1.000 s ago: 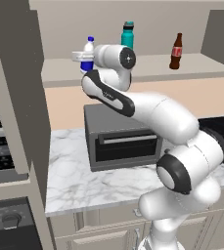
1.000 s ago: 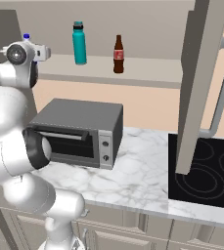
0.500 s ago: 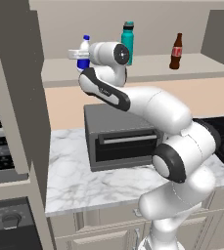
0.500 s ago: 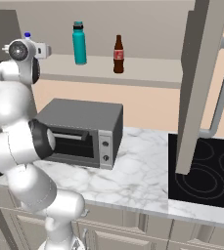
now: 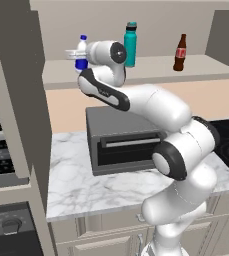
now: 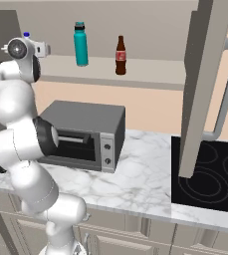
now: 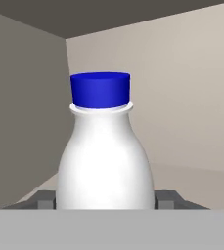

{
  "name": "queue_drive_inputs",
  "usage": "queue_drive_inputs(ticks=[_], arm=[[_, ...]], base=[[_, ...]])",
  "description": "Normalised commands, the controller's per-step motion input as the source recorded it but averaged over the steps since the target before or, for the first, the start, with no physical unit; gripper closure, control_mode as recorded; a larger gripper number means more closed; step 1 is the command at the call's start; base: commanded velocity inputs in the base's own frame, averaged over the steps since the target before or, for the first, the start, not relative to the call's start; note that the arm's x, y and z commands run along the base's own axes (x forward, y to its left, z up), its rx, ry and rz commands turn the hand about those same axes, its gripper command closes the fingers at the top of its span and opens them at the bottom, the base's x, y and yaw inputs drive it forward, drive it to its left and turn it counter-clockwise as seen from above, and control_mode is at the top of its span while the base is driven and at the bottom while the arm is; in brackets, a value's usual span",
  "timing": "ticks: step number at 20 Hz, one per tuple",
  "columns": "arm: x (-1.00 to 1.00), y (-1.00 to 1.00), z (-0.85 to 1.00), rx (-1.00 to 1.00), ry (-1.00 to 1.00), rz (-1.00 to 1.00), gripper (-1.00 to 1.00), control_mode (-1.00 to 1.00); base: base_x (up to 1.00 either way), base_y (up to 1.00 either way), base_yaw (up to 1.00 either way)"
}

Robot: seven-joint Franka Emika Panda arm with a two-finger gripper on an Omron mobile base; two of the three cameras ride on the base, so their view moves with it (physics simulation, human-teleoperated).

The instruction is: Pick the bottled water, bottled drink, water bottle from the counter and place them in the open cabinet.

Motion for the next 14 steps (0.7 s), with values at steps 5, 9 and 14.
queue_drive_inputs(ticks=[5,9,14], arm=[[0.24,0.21,-0.19,0.0,0.0,0.0,1.0,-1.0],[0.21,0.24,-0.27,-0.02,0.0,0.0,-1.0,-1.0],[0.02,0.07,-0.09,0.0,0.0,0.0,-1.0,-1.0]], base=[[0.0,0.0,0.0],[0.0,0.0,0.0],[0.0,0.0,0.0]])
